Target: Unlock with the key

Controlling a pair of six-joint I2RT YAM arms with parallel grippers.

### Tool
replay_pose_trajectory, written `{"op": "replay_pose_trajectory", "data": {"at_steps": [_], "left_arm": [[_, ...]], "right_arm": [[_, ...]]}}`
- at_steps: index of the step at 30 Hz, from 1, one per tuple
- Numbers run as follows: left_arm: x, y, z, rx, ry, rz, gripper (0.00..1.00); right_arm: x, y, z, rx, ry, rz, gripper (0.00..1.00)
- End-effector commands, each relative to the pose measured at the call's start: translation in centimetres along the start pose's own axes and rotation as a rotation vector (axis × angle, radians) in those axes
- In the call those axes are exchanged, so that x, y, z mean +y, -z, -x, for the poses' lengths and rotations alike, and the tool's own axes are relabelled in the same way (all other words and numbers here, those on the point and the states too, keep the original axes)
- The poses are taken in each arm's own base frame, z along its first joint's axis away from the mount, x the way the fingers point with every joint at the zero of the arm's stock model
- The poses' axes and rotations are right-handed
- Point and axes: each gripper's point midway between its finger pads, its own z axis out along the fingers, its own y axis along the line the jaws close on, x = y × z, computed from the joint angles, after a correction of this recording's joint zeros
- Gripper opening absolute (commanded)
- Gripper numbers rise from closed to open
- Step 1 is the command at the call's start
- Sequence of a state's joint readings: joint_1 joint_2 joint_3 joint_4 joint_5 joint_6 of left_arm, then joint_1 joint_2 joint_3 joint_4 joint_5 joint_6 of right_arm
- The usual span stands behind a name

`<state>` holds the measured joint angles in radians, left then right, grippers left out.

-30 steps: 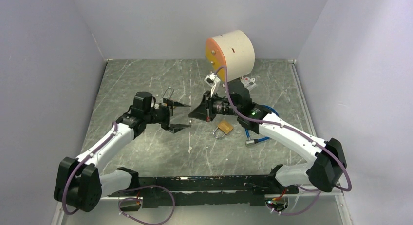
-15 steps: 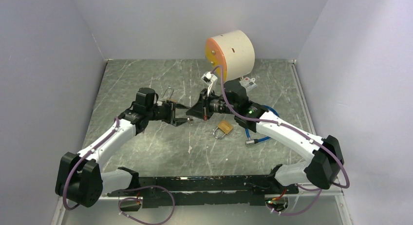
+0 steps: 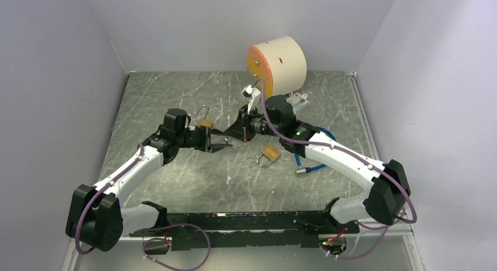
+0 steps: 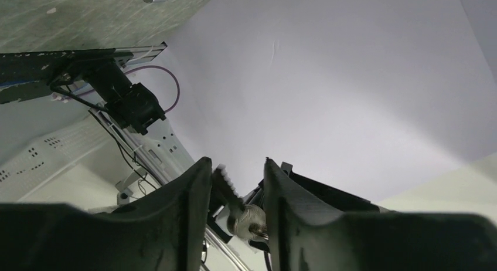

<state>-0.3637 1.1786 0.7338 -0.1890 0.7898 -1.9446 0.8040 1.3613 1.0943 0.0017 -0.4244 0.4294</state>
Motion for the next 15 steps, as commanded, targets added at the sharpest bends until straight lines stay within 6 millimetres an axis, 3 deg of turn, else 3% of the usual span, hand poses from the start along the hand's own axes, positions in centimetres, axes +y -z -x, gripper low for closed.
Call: {"op": "replay_pose_trajectory", "data": {"at_steps": [1,6,12,15], "left_arm": [[-0.8,0.1,-0.8,0.037,-0.020,-0.031,0.35],[-0.3,-0.1,-0.2,0.018,-0.007,-0.034,0.04],[-0.4,-0.2,0.5,-0.037,-0.120,-0.029,0.03],[-0.8,-0.2,1.1,-0.097,-0.258,-0.033,0.02]], "right_arm": [[1.1,-0.2,2.2,-0.058,0.039,0.028,0.00],[0.8,0.1,2.1,-0.057,0.042,0.009,0.00],[1.2,0.8,1.5,-0.033,0.021,0.013,0.01],[1.2,1.3,1.5,-0.029,-0.013,-0.010,0.39]]}}
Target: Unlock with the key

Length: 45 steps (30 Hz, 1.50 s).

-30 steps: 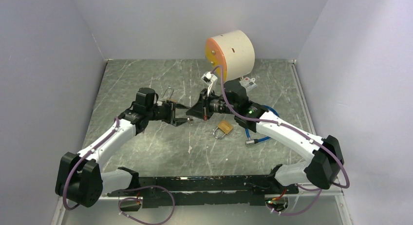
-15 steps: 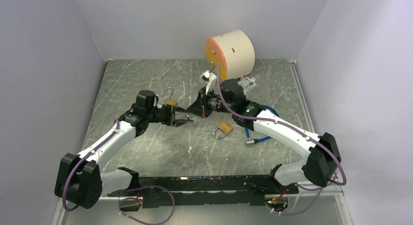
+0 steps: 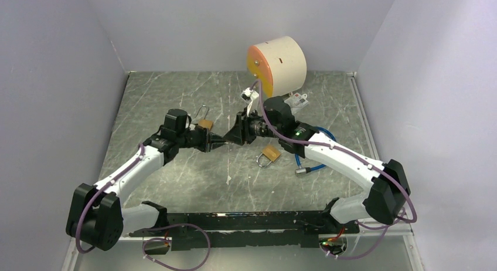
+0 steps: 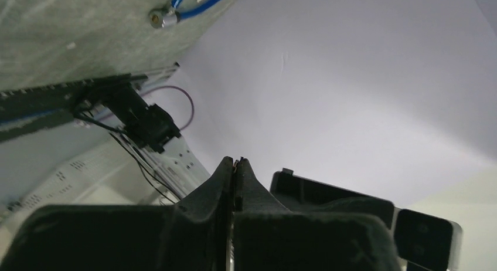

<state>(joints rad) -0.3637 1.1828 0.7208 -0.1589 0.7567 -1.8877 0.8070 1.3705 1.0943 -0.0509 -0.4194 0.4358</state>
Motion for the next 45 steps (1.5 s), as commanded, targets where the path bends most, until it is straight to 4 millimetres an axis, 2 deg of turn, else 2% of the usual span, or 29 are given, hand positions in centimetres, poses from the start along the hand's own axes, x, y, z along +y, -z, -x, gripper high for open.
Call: {"op": "replay_pose_trajectory", "data": {"at_steps": [1,3,5,7,9,12,15,18,22,29,33,41,43,45], "left_arm": [[-1.1,0.0,0.6,-0.085,-0.247,-0.023,0.03],[-1.8,0.2,1.1,-0.133,-0.380,-0.053,0.03],[-2.8,0.7,1.5,-0.197,-0.534,-0.104,0.03],[-4.5,1.6,1.0,-0.248,-0.741,-0.209,0.02],[-6.6,2.9,-0.3,-0.285,-0.949,-0.338,0.03],[-8.7,4.9,-3.5,-0.291,-1.287,-0.499,0.03],[-9.0,6.3,-6.8,-0.238,-1.639,-0.589,0.03],[-9.2,7.5,-8.0,-0.257,-1.839,-0.604,0.03],[-10.4,8.8,-9.0,-0.320,-1.876,-0.634,0.03],[-11.7,9.4,-10.4,-0.293,-1.705,-0.737,0.02],[-11.8,9.6,-11.0,-0.260,-1.656,-0.797,0.03],[-11.8,9.6,-11.7,-0.213,-1.643,-0.847,0.02],[-11.8,9.7,-11.8,-0.211,-1.637,-0.858,0.03],[-11.9,9.7,-11.7,-0.215,-1.623,-0.861,0.03]], "right_arm": [[1.7,1.7,2.9,-0.088,0.006,0.008,0.49],[1.5,2.2,3.6,-0.120,-0.028,-0.021,0.59],[1.1,2.9,4.4,-0.154,-0.080,-0.041,0.63],[0.5,3.5,5.1,-0.184,-0.145,-0.055,0.65],[0.5,4.0,5.5,-0.204,-0.192,-0.021,0.67],[2.5,4.2,6.2,-0.216,-0.190,0.097,0.70],[4.8,4.3,7.2,-0.220,-0.176,0.209,0.70],[6.3,4.7,8.8,-0.273,-0.155,0.276,0.71],[7.6,4.6,9.8,-0.283,-0.121,0.331,0.71],[7.7,4.0,9.2,-0.270,-0.109,0.337,0.63],[8.6,3.9,9.6,-0.262,-0.092,0.385,0.40],[8.5,3.5,10.7,-0.297,-0.105,0.382,0.23],[8.5,3.6,10.9,-0.308,-0.110,0.380,0.08],[8.4,3.6,11.1,-0.318,-0.111,0.371,0.00]]}}
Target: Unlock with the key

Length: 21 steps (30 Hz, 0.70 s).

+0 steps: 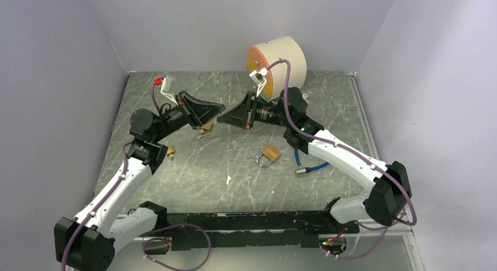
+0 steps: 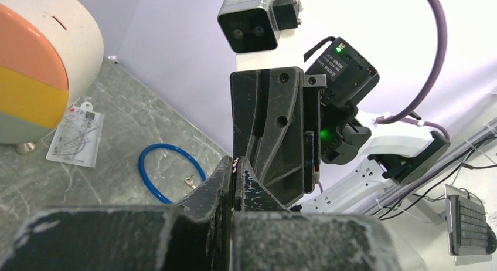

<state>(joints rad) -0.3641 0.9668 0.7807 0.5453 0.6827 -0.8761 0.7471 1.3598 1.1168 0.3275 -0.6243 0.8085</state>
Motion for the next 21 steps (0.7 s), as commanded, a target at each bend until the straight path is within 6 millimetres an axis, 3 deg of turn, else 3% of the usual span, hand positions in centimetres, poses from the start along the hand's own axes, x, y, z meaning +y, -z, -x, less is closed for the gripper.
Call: {"op": "replay_pose_trajectory", "data": {"at_steps": [1,4,5,8,9,11,15,21], "left_arm": [[-1.8,-0.1,0.9,-0.033,-0.011,-0.071,0.03],[-1.6,0.0,1.1,-0.039,0.005,-0.055,0.10],[-1.6,0.0,1.2,-0.043,0.013,-0.047,0.19],[-0.9,0.1,1.7,-0.076,0.056,0.020,0.61],[-0.6,0.3,1.9,-0.090,0.067,0.053,0.67],[-0.1,0.8,2.2,-0.121,0.064,0.100,0.70],[0.6,1.6,2.2,-0.149,0.063,0.152,0.62],[-0.7,0.6,1.4,-0.055,0.041,0.061,0.61]], "right_arm": [[2.6,-0.1,3.0,-0.097,0.068,0.061,0.00],[2.6,0.2,3.1,-0.115,0.077,0.054,0.00],[2.6,0.3,3.2,-0.123,0.081,0.051,0.00],[2.5,0.9,3.3,-0.152,0.090,0.031,0.00],[2.5,1.1,3.3,-0.156,0.094,0.028,0.00],[2.4,1.2,3.2,-0.154,0.094,0.025,0.00],[2.6,1.3,2.7,-0.134,0.090,0.037,0.00],[2.1,1.2,1.5,-0.079,0.072,0.029,0.00]]}}
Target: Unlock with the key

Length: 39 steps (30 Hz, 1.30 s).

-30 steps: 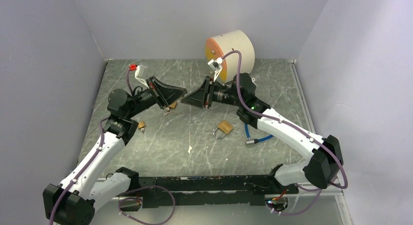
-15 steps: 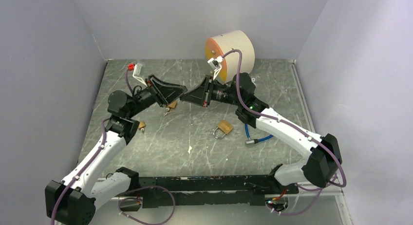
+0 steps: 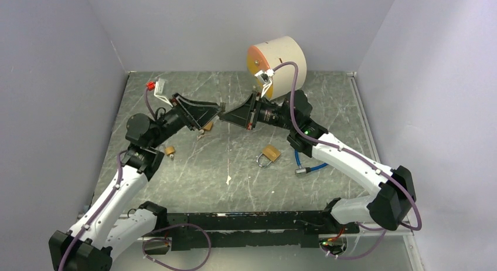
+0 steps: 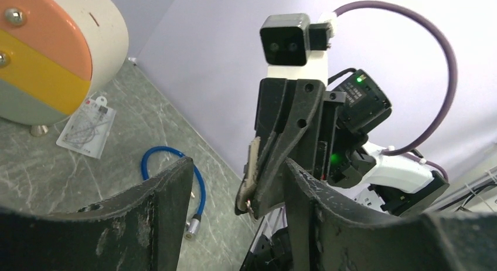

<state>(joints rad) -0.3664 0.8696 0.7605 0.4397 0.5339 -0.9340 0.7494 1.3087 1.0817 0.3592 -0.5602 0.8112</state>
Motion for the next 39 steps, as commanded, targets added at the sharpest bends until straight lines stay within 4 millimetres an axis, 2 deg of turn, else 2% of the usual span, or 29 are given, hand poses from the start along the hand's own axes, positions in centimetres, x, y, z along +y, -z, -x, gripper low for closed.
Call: {"op": "replay_pose_trajectory", "data": {"at_steps": [1,4,5,13,17,26,30,34,39], "left_arm": [[-1.0,-0.7,-0.1,0.054,-0.037,-0.055,0.59],[-0.5,-1.0,0.0,0.059,-0.024,-0.026,0.35],[-0.4,-1.1,0.1,0.058,-0.018,-0.016,0.30],[-0.7,-1.2,0.5,0.035,-0.007,-0.033,0.22],[-0.9,-1.3,0.5,0.039,-0.003,-0.047,0.03],[-0.9,-1.0,0.9,0.009,0.006,-0.029,0.02],[-0.6,-0.9,0.7,0.017,0.013,-0.012,0.02],[-0.5,-0.8,0.5,0.016,0.014,-0.007,0.03],[-0.8,-0.5,0.9,-0.008,-0.001,-0.016,0.02]], "right_arm": [[1.3,0.4,0.4,-0.003,0.043,0.043,0.00],[1.5,0.4,0.3,0.004,0.039,0.052,0.00],[1.6,0.4,0.3,0.005,0.039,0.056,0.00],[1.4,0.7,-0.4,0.033,0.029,0.051,0.00],[1.3,0.8,-0.6,0.037,0.021,0.045,0.00],[0.7,1.6,0.6,-0.038,-0.056,0.040,0.00],[-0.4,1.8,1.1,-0.050,-0.135,0.024,0.00],[-0.4,2.2,1.7,-0.064,-0.181,0.049,0.00],[-0.8,2.2,1.6,-0.062,-0.198,0.043,0.00]]}}
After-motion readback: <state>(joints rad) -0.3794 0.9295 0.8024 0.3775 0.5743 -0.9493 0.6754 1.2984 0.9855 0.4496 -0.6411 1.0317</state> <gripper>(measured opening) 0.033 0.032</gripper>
